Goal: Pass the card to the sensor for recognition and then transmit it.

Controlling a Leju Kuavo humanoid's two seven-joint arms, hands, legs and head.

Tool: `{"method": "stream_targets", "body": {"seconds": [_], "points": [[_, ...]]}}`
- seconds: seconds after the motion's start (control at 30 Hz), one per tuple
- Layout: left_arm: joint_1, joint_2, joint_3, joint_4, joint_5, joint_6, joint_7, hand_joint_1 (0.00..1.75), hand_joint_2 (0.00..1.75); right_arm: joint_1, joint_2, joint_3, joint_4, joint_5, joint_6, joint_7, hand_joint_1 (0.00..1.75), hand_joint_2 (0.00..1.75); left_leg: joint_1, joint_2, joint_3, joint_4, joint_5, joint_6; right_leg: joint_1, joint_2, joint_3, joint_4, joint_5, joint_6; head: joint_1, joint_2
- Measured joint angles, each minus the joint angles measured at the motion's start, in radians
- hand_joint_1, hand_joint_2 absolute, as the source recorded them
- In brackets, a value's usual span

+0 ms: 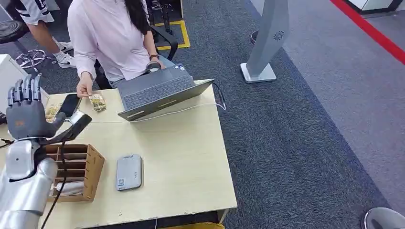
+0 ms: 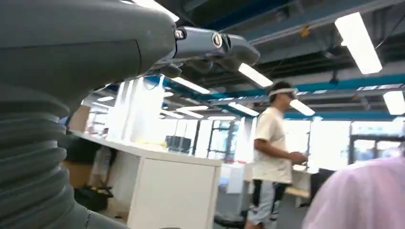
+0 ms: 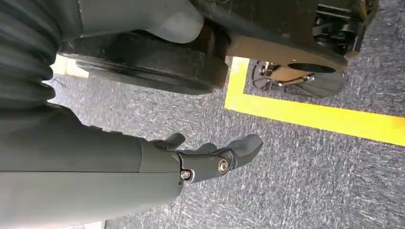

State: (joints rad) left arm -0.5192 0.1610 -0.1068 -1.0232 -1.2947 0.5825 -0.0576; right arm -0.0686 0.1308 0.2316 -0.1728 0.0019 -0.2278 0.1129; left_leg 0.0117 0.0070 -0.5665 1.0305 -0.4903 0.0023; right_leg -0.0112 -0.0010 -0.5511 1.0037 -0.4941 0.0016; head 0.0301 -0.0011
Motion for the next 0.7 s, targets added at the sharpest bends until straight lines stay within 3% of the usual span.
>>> {"method": "stream_targets", "body": {"seconds": [0.3, 0.5, 0.57, 0.63, 0.7], "points": [[0.443, -0.040, -0.003, -0.536, 0.023, 0.066, -0.063, 0.00, 1.75, 0.006, 0.002, -0.043, 0.000, -0.045, -0.027, -0.018, 0.00, 1.75, 0.000, 0.004, -0.001, 0.000, -0.002, 0.000, -0.001, 0.003, -0.003, 0.000, -0.001, 0.000, 0.000, 0.000], [0.622, -0.048, -0.020, -0.726, 0.026, 0.072, -0.092, 0.00, 1.75, 0.007, 0.003, -0.072, 0.000, -0.070, -0.034, -0.033, 0.00, 1.75, 0.000, 0.003, -0.001, 0.000, -0.002, 0.000, -0.001, 0.002, -0.002, 0.000, -0.001, 0.000, 0.000, 0.000], [0.678, -0.050, -0.033, -0.759, 0.010, 0.027, -0.076, 0.00, 1.75, 0.008, 0.003, -0.081, 0.000, -0.084, -0.039, -0.036, 0.00, 1.75, 0.000, 0.003, -0.001, 0.000, -0.002, 0.000, -0.001, 0.002, -0.002, 0.000, -0.001, 0.000, 0.000, 0.000], [0.738, -0.049, -0.045, -0.775, -0.023, -0.068, -0.037, 0.00, 1.75, 0.010, 0.005, -0.100, 0.000, -0.100, -0.045, -0.045, 0.00, 1.75, 0.000, 0.003, -0.001, -0.001, -0.002, 0.000, -0.001, 0.002, -0.002, 0.000, -0.001, 0.000, 0.000, 0.000], [0.786, -0.047, -0.050, -0.777, -0.029, -0.101, -0.011, 0.00, 1.75, 0.012, 0.005, -0.113, 0.000, -0.108, -0.053, -0.046, 0.00, 1.75, 0.000, 0.003, -0.001, -0.001, -0.002, 0.000, -0.001, 0.002, -0.002, 0.000, -0.001, 0.000, 0.000, 0.000]]}}
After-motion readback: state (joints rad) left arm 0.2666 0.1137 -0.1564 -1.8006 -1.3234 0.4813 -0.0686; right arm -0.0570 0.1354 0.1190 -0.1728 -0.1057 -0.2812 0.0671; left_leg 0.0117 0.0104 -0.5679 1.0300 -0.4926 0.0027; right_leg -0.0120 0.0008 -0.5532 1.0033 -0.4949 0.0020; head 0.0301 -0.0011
